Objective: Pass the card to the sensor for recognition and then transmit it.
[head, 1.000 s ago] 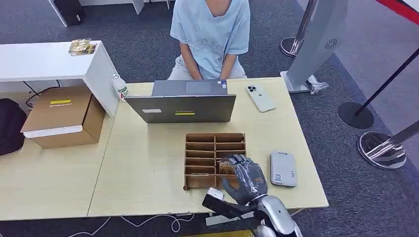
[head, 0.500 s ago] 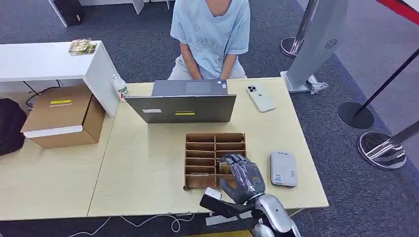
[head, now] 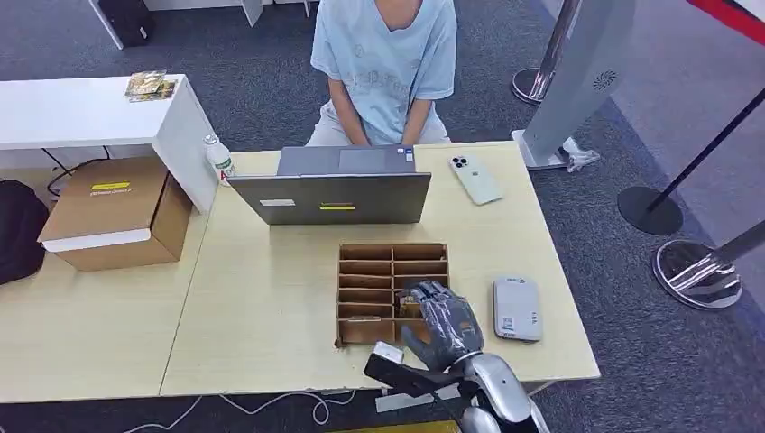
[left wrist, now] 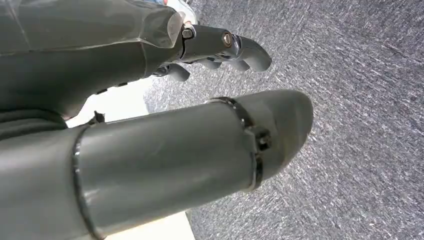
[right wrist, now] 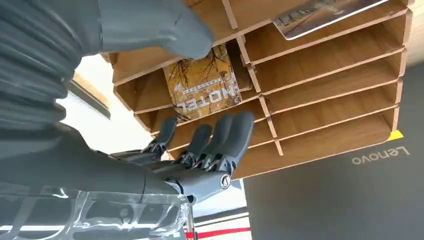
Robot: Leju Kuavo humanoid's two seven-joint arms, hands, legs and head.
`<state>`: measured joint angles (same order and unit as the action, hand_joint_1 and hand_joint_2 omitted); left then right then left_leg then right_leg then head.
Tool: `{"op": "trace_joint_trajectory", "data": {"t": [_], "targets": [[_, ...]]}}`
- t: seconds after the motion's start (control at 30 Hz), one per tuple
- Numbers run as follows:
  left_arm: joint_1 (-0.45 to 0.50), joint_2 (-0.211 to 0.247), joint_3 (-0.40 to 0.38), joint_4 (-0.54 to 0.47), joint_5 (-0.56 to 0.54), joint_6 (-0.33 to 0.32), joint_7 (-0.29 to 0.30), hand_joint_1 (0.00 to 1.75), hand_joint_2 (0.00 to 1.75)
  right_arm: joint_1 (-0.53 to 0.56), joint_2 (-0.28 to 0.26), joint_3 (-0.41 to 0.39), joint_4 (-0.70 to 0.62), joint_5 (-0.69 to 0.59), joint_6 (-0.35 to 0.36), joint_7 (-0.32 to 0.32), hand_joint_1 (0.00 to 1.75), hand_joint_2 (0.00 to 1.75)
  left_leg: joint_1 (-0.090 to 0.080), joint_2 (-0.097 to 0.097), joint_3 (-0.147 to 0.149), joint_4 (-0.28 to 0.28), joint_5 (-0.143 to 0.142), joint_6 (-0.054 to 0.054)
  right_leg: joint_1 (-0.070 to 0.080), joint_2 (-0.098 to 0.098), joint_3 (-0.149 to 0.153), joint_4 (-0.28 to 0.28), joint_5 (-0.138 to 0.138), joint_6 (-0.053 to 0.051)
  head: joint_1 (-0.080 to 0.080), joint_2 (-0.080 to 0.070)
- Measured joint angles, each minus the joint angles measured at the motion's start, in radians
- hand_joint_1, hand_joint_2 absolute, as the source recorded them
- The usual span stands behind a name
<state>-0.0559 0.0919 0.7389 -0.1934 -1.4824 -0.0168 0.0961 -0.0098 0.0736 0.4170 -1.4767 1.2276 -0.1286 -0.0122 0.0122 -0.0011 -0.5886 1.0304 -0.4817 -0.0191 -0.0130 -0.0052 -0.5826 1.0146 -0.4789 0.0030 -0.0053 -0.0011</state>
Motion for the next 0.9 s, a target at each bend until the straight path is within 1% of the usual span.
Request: {"op": "trace_joint_trajectory", "data": {"t": [0.03,0.27,0.37,0.4,0.43,0.47,0.5,0.63,0.7,0.73,0.9], "targets": [[0.0,0.0,0.0,0.0,0.0,0.0,0.0,0.0,0.0,-0.001,0.0,0.0,0.001,0.0,0.0,0.0,0.84,1.75,0.0,0.0,0.0,0.0,0.0,0.0,0.0,0.0,0.0,0.0,0.0,0.0,0.0,0.0],[0.0,0.0,0.0,0.0,0.0,-0.001,0.0,0.0,0.0,-0.006,0.0,0.001,0.002,0.001,0.0,0.003,0.89,1.75,0.0,0.0,0.0,0.0,0.0,0.0,0.0,0.0,0.0,0.0,0.0,0.0,0.0,0.0],[0.0,0.0,0.0,0.0,0.0,-0.001,0.001,0.0,0.0,-0.007,0.0,0.002,0.003,0.001,0.0,0.003,0.98,1.75,0.0,0.0,0.0,0.0,0.0,0.0,0.0,0.0,0.0,0.0,0.0,0.0,0.0,0.0],[0.0,0.0,0.0,0.0,0.0,-0.001,0.002,0.0,0.0,-0.008,0.0,0.002,0.003,0.001,0.0,0.003,0.96,1.75,0.0,0.0,0.0,0.0,0.0,0.0,0.0,0.0,0.0,0.0,0.0,0.0,0.0,0.0],[0.0,0.0,0.0,0.0,0.0,-0.002,0.003,0.0,0.0,-0.008,0.0,0.002,0.003,0.001,0.0,0.003,1.01,1.75,0.0,0.0,0.0,0.0,0.0,0.0,0.0,0.0,0.0,0.0,0.0,0.0,0.0,0.0],[0.0,0.0,0.0,0.0,0.0,-0.002,0.003,0.0,0.0,-0.009,0.0,0.002,0.003,0.001,0.0,0.003,0.99,1.75,0.0,0.0,0.0,0.0,0.0,0.0,0.0,0.0,0.0,0.0,0.0,0.0,0.0,0.0],[0.0,0.0,0.0,0.0,0.0,-0.002,0.003,0.0,0.0,-0.01,0.0,0.002,0.003,0.001,0.0,0.003,1.06,1.75,0.0,0.0,0.0,0.0,0.0,0.0,0.0,0.0,0.0,0.0,0.0,0.0,0.0,0.0],[0.0,0.0,0.0,0.0,0.0,-0.002,0.003,0.0,0.0,-0.015,0.0,0.002,0.003,0.001,0.0,0.003,1.15,1.75,0.0,0.0,0.0,0.0,0.0,0.0,0.0,0.0,0.0,0.0,0.0,0.0,0.0,0.0],[0.0,0.0,0.0,0.0,0.0,-0.002,0.003,0.0,0.0,-0.017,0.0,0.002,0.003,0.001,0.0,0.003,1.17,1.75,0.0,0.0,0.0,0.0,0.0,0.0,0.0,0.0,0.0,0.0,0.0,0.0,0.0,0.0],[0.0,0.0,0.0,0.0,0.0,-0.002,0.003,0.0,0.0,-0.018,0.0,0.002,0.003,0.001,0.0,0.003,1.22,1.75,0.0,0.0,0.0,0.0,0.0,0.0,0.0,0.0,0.0,0.0,0.0,0.0,0.0,0.0],[0.0,0.0,0.0,0.0,0.0,-0.002,0.003,0.0,0.0,-0.019,0.001,0.002,0.003,0.002,0.0,0.003,1.26,1.75,0.0,0.0,0.0,0.0,0.0,0.0,0.0,0.0,0.0,0.0,0.0,0.0,0.0,0.0]]}}
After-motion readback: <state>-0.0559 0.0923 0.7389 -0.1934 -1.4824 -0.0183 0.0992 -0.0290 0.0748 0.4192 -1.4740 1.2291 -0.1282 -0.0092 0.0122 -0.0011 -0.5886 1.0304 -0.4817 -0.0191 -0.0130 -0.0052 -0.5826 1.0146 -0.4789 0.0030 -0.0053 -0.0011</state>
